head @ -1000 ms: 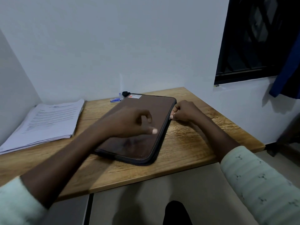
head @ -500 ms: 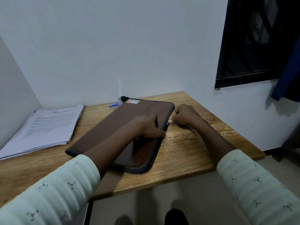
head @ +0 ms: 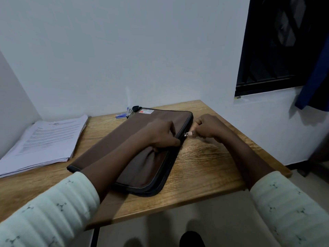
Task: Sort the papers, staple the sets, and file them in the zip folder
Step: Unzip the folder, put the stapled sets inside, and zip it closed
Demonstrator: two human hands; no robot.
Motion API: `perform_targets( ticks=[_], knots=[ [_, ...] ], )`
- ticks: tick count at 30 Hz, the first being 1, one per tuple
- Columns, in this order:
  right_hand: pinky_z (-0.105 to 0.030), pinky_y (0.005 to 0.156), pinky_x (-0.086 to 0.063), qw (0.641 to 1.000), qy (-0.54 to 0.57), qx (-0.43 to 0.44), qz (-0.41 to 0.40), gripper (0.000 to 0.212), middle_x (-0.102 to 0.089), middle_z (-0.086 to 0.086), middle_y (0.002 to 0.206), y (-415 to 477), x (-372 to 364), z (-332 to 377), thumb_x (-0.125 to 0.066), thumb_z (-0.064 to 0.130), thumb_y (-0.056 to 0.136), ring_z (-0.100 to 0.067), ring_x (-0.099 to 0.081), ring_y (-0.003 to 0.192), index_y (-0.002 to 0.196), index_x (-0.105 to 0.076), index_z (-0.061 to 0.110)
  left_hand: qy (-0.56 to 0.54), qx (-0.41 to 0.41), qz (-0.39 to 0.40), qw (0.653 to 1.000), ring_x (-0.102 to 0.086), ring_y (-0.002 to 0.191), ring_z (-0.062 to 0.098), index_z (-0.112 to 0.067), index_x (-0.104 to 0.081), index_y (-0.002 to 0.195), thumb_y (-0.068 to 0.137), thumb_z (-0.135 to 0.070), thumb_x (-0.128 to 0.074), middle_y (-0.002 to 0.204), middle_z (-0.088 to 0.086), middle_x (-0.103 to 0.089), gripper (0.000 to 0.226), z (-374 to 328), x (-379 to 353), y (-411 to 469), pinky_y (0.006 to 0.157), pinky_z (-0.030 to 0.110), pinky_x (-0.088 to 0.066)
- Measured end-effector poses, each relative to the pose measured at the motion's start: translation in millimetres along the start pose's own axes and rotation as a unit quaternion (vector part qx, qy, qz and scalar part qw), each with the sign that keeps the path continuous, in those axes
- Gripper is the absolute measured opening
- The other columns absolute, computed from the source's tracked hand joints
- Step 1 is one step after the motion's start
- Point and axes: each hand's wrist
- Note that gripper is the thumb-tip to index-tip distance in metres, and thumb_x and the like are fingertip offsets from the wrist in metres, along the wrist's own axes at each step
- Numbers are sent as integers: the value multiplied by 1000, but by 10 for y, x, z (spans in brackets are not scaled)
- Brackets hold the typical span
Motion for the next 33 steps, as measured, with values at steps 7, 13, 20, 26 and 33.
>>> perform_targets(
  ticks=[7,13,20,26,33],
  knots=[
    [-29,69,-44,983,-71,-73,-153,9,-65,-12,108,353,68,-265,-67,14,86,-29,-61,93,93,-66,9,85,-25,90,992,-54,93,22,-14,-49,124,81,-40,-77,105,3,-58,58,-91,6,-240,66,30,-43],
    [-30,71,-44,987,-62,-68,-135,12,-65,-11,102,349,65,-278,-69,17,87,-28,-61,95,89,-61,9,66,1,-65,996,-59,102,28,-21,-40,126,83,-65,-62,112,4,-59,65,-89,-204,-117,77,40,-49],
    [-25,61,-40,995,-94,2,-22,9,-65,-3,89,152,307,-289,-71,13,86,-17,-58,81,85,-63,9,59,7,-94,994,-57,114,31,-21,-38,135,77,-73,-60,130,4,-57,80,-216,-293,239,74,38,-37],
    [-23,64,-51,959,29,11,283,13,-68,-7,72,-79,653,-399,-61,-8,88,-11,-61,63,81,-64,3,84,-77,-53,992,-59,107,33,-20,-44,129,80,-62,-64,118,8,-61,67,-464,-334,215,75,38,-47],
    [-21,53,-48,988,33,16,153,5,-65,-3,60,59,586,-435,-68,-2,86,-13,-57,58,83,-65,0,111,-165,8,980,-51,87,28,-7,-44,121,92,-29,-59,83,-1,-37,39,-599,-172,126,64,37,-44]
  ],
)
Point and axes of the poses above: each hand's wrist, its own y-axis towards the middle knuckle, its own x-axis out of the back of the hand, z = x × y
